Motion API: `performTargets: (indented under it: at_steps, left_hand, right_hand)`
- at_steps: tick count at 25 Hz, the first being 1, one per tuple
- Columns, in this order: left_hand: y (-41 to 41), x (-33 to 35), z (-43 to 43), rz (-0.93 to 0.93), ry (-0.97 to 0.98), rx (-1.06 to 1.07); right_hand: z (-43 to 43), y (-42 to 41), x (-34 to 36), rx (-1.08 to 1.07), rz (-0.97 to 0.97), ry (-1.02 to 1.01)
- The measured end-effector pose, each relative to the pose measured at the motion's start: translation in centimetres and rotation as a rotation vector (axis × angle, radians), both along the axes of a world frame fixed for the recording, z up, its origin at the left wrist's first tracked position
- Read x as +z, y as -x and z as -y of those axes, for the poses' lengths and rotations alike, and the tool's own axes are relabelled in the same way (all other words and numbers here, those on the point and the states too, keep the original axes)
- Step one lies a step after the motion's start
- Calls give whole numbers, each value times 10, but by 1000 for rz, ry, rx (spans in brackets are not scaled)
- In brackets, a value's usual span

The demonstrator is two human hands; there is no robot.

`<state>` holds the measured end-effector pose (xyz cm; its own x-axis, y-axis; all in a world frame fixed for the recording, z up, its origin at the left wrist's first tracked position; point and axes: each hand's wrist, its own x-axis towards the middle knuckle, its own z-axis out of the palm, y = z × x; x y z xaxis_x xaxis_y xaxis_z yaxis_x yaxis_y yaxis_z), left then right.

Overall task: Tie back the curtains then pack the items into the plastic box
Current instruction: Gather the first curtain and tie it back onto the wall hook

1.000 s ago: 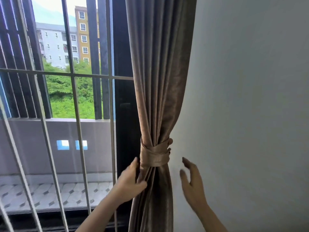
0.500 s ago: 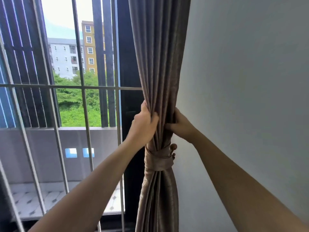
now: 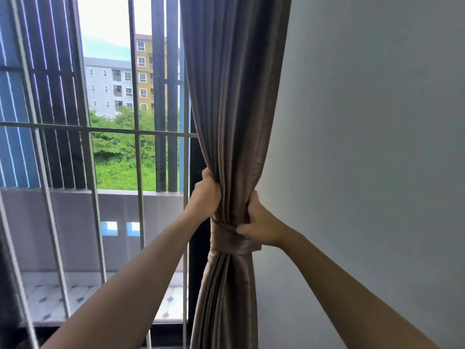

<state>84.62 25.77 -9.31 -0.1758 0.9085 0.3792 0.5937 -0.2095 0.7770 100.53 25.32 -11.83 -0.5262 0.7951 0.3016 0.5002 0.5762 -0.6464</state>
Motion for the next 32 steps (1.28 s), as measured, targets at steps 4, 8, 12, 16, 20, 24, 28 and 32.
performTargets:
  at_steps: [4, 8, 12, 16, 20, 24, 28, 32]
  left_hand:
    - [-1, -6, 12, 65, -5, -154]
    - [-15, -15, 36, 161, -83, -281]
    - [-37, 7, 30, 189, -207, -215]
    - [-28, 1, 10, 225, -181, -173]
    - [-13, 2, -3, 232, -117, -197]
    - [-18, -4, 7, 252, -100, -263]
    - [-38, -18, 5, 193, -236, -184]
    - [-34, -18, -13, 321, -198, -217]
  right_hand:
    - [3, -6, -3, -16, -272, 126]
    - [-5, -10, 21, -15, -723, 48]
    - [-24, -3, 67, -31, -715, 69]
    - [-27, 9, 62, -46, -743, 186]
    - [-29, 16, 54, -199, -702, 164]
    - [-47, -1, 15, -169, -477, -121]
    - [-42, -14, -57, -309, -267, -235]
    - [-19, -46, -73, -254, -37, -644]
